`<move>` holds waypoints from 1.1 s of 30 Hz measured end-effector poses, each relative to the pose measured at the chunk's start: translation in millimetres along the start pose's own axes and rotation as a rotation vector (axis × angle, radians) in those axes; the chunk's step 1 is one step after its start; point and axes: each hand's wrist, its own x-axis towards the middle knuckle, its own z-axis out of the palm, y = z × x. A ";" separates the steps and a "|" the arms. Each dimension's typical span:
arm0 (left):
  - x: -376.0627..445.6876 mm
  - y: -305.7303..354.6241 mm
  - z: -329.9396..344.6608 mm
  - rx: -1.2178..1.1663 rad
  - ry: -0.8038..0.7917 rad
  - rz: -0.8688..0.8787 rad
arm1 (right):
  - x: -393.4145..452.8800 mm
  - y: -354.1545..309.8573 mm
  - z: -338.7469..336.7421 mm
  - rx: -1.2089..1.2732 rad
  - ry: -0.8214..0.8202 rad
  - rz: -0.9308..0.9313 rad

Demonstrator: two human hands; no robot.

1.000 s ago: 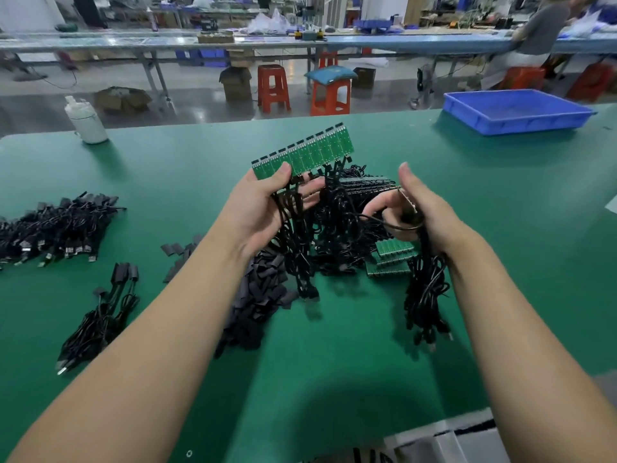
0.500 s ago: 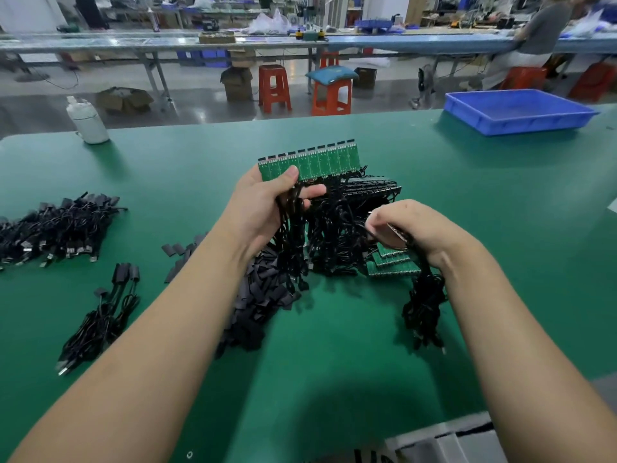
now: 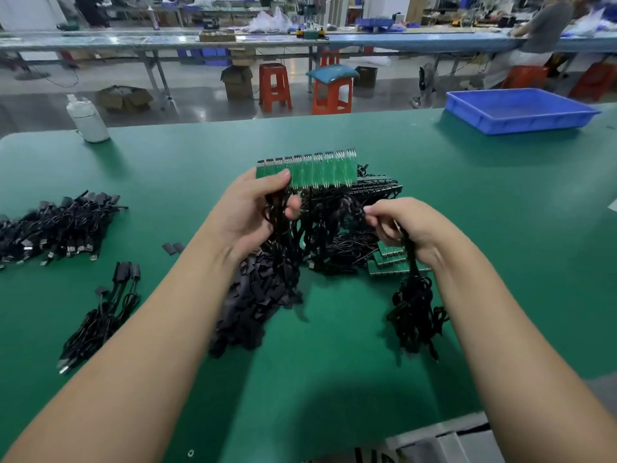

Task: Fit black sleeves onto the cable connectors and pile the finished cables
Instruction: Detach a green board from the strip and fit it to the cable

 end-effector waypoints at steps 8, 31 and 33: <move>-15.8 -19.2 -1.3 0.825 -0.266 -0.295 | 1.6 -15.1 1.4 -0.093 0.056 -0.116; 39.3 -141.6 45.0 0.066 0.092 -0.283 | -0.3 -2.8 -24.2 -0.528 0.254 -0.250; 47.9 -152.3 50.6 0.197 0.083 -0.307 | 4.6 2.8 -28.6 -0.562 0.247 -0.236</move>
